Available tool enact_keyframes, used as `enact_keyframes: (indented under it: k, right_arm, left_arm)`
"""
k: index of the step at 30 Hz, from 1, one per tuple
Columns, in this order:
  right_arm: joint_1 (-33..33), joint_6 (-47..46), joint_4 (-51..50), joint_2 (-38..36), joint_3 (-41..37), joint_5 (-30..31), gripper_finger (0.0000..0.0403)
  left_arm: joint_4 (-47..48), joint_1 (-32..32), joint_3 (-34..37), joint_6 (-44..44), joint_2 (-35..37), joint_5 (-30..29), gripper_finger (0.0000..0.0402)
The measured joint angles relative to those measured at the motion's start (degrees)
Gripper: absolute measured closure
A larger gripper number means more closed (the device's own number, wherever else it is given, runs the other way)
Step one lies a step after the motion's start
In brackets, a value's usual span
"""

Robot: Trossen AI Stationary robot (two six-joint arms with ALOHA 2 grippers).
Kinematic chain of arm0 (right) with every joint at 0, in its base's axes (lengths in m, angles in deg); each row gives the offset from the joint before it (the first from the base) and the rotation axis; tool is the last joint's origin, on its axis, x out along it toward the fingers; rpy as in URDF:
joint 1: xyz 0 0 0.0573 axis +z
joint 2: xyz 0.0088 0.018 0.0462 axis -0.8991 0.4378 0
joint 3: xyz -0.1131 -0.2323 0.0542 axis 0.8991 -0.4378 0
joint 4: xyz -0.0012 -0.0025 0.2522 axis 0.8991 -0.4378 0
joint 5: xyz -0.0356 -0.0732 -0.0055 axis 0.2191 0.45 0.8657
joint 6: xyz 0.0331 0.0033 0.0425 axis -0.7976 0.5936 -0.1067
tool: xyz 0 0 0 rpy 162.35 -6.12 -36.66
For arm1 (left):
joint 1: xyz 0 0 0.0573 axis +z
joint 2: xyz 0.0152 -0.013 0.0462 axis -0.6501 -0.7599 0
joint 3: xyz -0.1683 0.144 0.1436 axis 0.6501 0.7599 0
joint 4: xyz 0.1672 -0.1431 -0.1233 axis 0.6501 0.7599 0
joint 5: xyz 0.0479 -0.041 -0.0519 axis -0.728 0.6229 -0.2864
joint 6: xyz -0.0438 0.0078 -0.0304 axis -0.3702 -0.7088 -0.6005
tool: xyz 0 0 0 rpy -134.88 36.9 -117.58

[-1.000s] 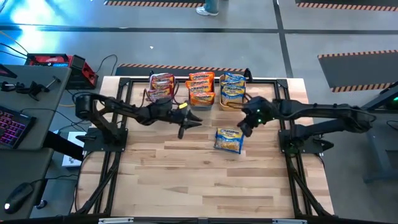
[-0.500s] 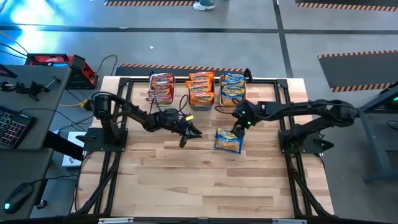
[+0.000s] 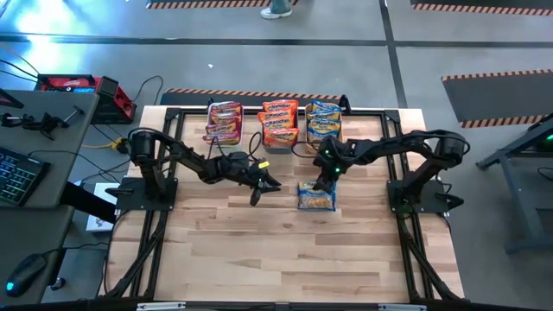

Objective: Sort Maruchan noodles
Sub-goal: Put the blue noodle pack into the yellow bin

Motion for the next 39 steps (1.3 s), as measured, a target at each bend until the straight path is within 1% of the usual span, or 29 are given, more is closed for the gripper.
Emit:
enact_keyframes:
  k: [4,8,10,14,16,18,27,29,31,33,35,39]
  right_arm:
    - [0.0,0.96,1.21,0.12,-0.06,-2.77,0.0301]
    - [-0.01,1.65,1.41,-0.04,-0.12,-3.17,0.0381]
    - [0.01,2.24,0.96,-0.11,-0.24,-3.09,0.0396]
    - [-0.07,3.14,-0.57,-0.2,0.99,-2.81,0.0387]
    - [-0.07,4.56,-1.21,-0.66,2.05,-2.54,0.0394]
    - [-0.06,6.49,-2.33,-1.69,3.4,-1.23,0.04]
    - [0.07,14.25,-12.02,-6.88,10.03,3.97,0.0403]
    - [0.07,14.14,-13.68,-7.38,10.94,3.74,0.0403]
    - [0.07,11.94,-16.27,-7.47,11.47,3.81,0.0401]
    - [0.07,10.06,-20.49,-7.39,11.72,4.18,0.039]
    - [0.07,8.28,-24.6,-7.39,11.55,4.48,0.0367]
    - [0.09,3.72,-31.27,-7.47,11.05,6.52,0.0292]
  left_arm:
    - [0.02,0.0,0.0,-0.02,0.0,-0.12,0.033]
    - [0.04,0.0,0.0,0.0,0.0,-0.89,0.033]
    - [0.02,0.0,0.0,0.02,0.0,-2.02,0.033]
    - [-0.13,-0.02,0.0,-0.49,0.0,-4.95,0.033]
    - [-0.14,-0.16,0.0,-0.5,0.0,-6.09,0.033]
    - [-0.31,-0.44,0.0,-0.48,0.0,-7.09,0.033]
    - [-0.85,-1.38,0.0,-0.47,0.0,-9.34,0.033]
    - [-0.83,-1.64,0.0,-0.48,0.0,-9.89,0.033]
    - [-0.83,-1.82,0.0,-0.71,0.0,-9.89,0.033]
    - [-0.5,-1.9,0.0,-3.21,0.0,-9.89,0.033]
    - [-0.15,-1.95,0.0,-6.45,0.0,-9.89,0.0329]
    - [0.63,-1.95,-0.29,-12.9,0.0,-9.89,0.0312]
